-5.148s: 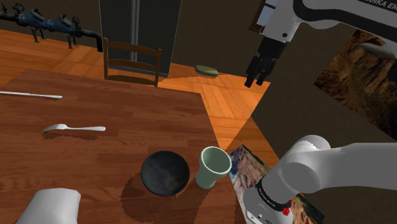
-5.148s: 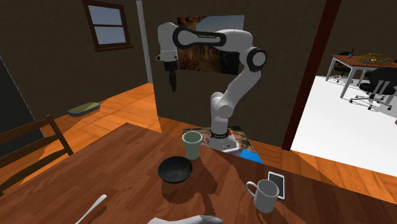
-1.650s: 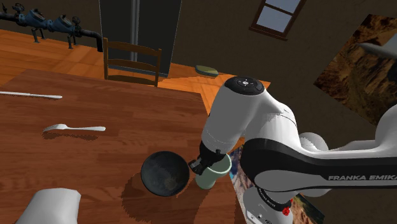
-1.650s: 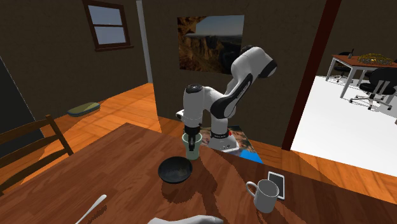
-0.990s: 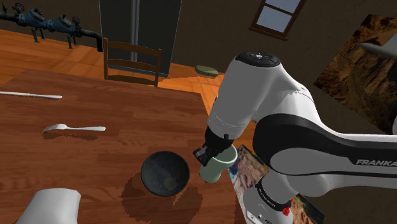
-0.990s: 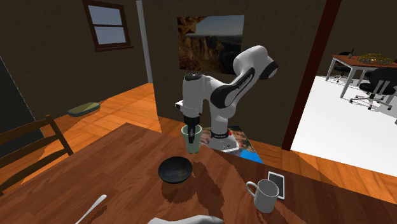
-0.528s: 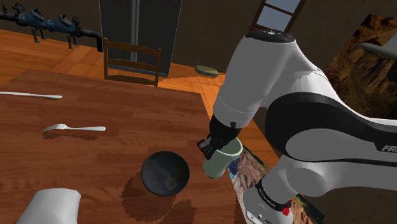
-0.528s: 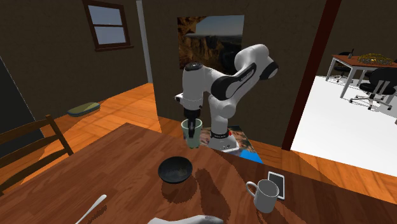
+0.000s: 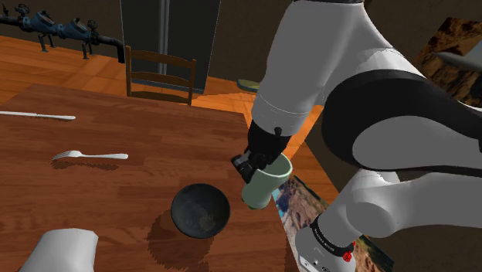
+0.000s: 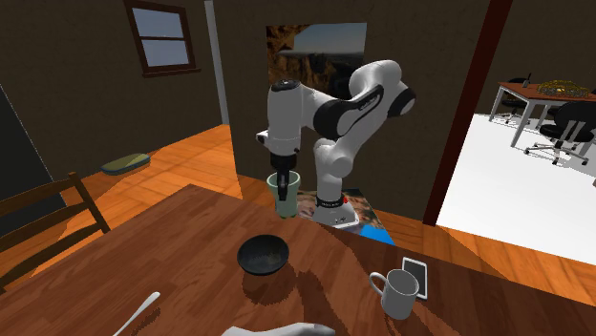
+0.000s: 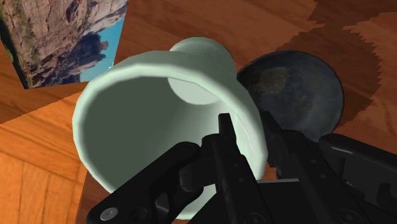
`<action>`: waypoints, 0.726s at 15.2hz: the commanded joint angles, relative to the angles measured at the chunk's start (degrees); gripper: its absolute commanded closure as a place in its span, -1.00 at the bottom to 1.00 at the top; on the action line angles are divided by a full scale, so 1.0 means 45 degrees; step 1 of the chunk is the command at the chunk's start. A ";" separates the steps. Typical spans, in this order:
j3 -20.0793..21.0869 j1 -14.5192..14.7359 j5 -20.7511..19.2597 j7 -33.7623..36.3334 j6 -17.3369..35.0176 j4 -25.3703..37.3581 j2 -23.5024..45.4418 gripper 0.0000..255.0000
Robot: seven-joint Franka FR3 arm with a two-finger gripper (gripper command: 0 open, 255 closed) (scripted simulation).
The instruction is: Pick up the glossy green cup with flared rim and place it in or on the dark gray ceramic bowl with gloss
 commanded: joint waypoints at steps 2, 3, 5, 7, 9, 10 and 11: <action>0.0669 -0.0776 -0.0347 0.0414 0.0202 0.1433 0.1506 1.00; 0.0942 -0.1041 -0.0494 0.0605 0.0234 0.1950 0.2021 1.00; 0.1534 -0.1586 -0.0859 0.1039 0.0257 0.3019 0.3073 1.00; 0.2209 -0.2151 -0.1337 0.1553 0.0223 0.4137 0.4176 1.00; 0.2989 -0.2729 -0.1973 0.2177 0.0128 0.5312 0.5377 1.00; 0.3010 -0.2741 -0.1999 0.2201 0.0124 0.5350 0.5420 1.00; 0.3044 -0.2732 -0.1993 0.2217 0.0294 0.5190 0.5432 1.00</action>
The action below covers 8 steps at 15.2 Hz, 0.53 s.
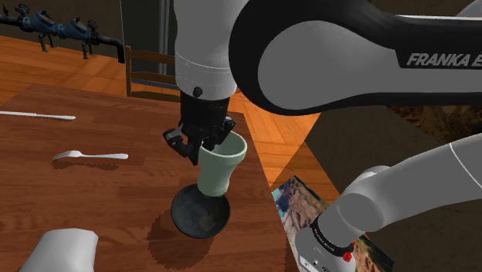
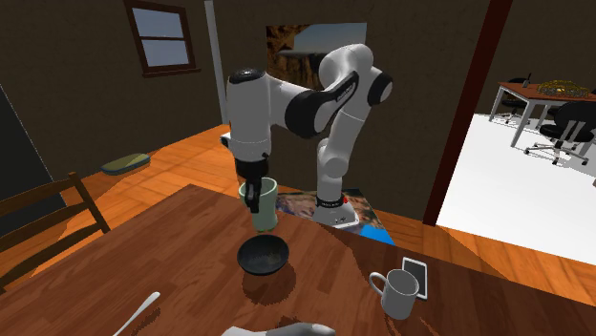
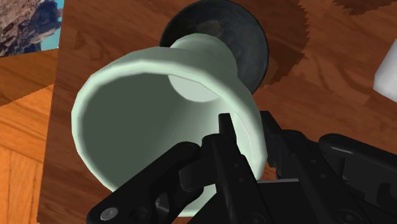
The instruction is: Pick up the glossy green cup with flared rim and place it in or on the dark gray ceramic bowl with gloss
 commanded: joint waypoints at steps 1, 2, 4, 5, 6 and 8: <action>0.0188 -0.0068 -0.0085 0.0138 0.0269 -0.0085 0.0199 1.00; 0.0229 -0.0066 -0.0081 0.0156 0.0439 -0.0240 0.0217 1.00; 0.0318 -0.0067 -0.0078 0.0197 0.0781 -0.0541 0.0263 1.00; 0.0366 -0.0070 -0.0080 0.0221 0.0953 -0.0688 0.0292 1.00; 0.0415 -0.0074 -0.0084 0.0247 0.1125 -0.0833 0.0325 1.00; 0.0522 -0.0089 -0.0100 0.0304 0.1471 -0.1114 0.0403 1.00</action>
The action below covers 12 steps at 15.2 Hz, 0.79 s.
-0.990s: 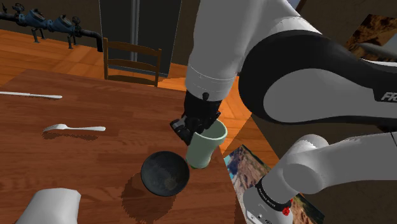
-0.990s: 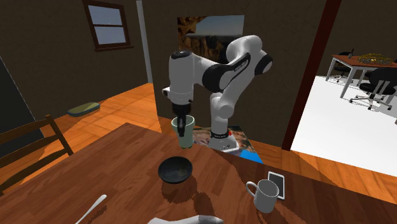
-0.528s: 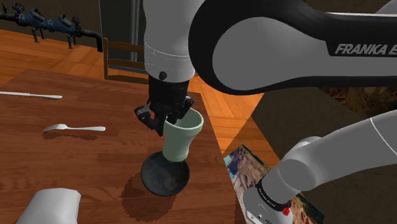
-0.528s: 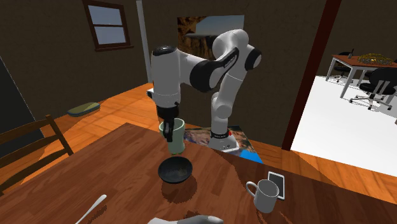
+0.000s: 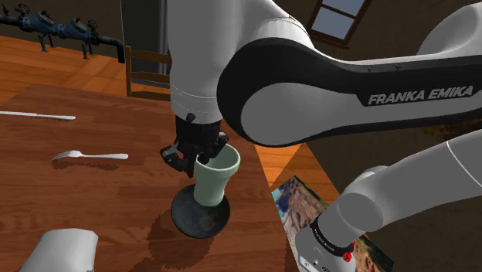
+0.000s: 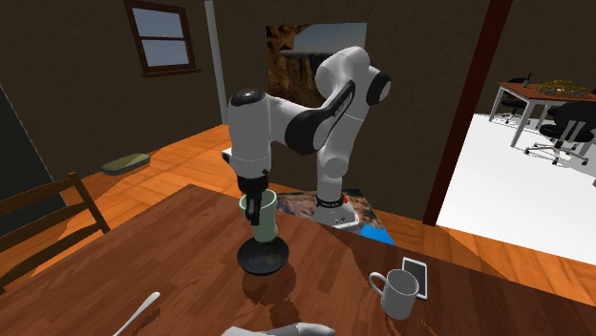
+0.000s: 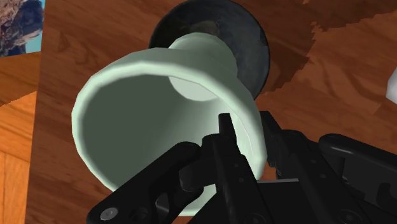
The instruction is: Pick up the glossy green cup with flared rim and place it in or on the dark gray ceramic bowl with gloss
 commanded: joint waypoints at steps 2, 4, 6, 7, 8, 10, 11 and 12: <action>0.0161 -0.0024 -0.0030 0.0093 0.0516 -0.0404 0.0122 1.00; 0.0284 -0.0054 -0.0069 0.0170 0.0867 -0.0664 0.0234 1.00; 0.0417 -0.0094 -0.0122 0.0256 0.1220 -0.0915 0.0362 1.00; 0.0486 -0.0117 -0.0155 0.0304 0.1398 -0.1037 0.0433 1.00; 0.0558 -0.0142 -0.0192 0.0355 0.1576 -0.1156 0.0509 1.00; 0.0710 -0.0203 -0.0278 0.0467 0.1935 -0.1387 0.0675 1.00; 0.0789 -0.0238 -0.0329 0.0528 0.2115 -0.1499 0.0765 1.00; 0.0891 -0.0284 -0.0401 0.0611 0.2342 -0.1635 0.0886 1.00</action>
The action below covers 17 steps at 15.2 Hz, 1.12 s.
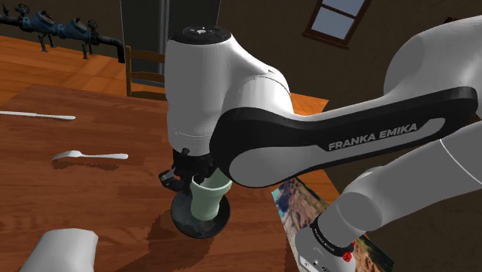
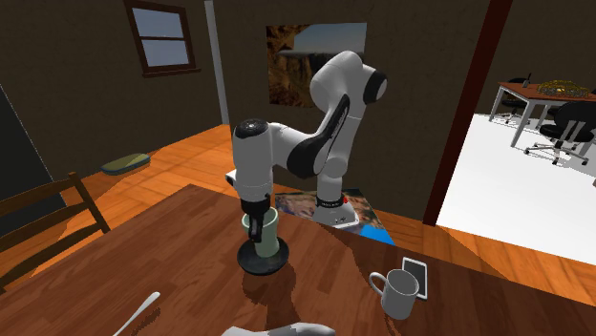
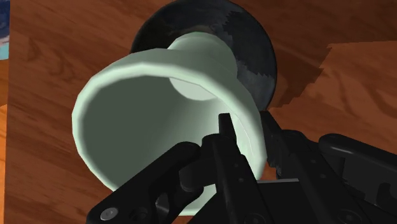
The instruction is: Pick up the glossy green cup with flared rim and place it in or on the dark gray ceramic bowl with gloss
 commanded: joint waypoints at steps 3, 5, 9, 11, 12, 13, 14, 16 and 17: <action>0.0056 -0.0049 -0.0065 0.0025 0.0231 -0.0147 0.0097 1.00; 0.0056 -0.0049 -0.0065 0.0025 0.0231 -0.0147 0.0097 1.00; 0.0056 -0.0050 -0.0066 0.0025 0.0231 -0.0147 0.0098 -1.00; 0.0056 -0.0050 -0.0066 0.0026 0.0231 -0.0147 0.0098 -1.00; 0.0056 -0.0050 -0.0066 0.0026 0.0231 -0.0147 0.0097 -1.00; 0.0056 -0.0050 -0.0066 0.0026 0.0231 -0.0147 0.0098 -1.00; -0.0086 0.0024 0.0045 -0.0073 -0.0222 0.0167 -0.0092 -1.00; -0.0330 0.0123 0.0186 -0.0211 -0.1114 0.0841 -0.0383 -1.00; -0.0413 0.0150 0.0217 -0.0245 -0.1461 0.1123 -0.0467 -1.00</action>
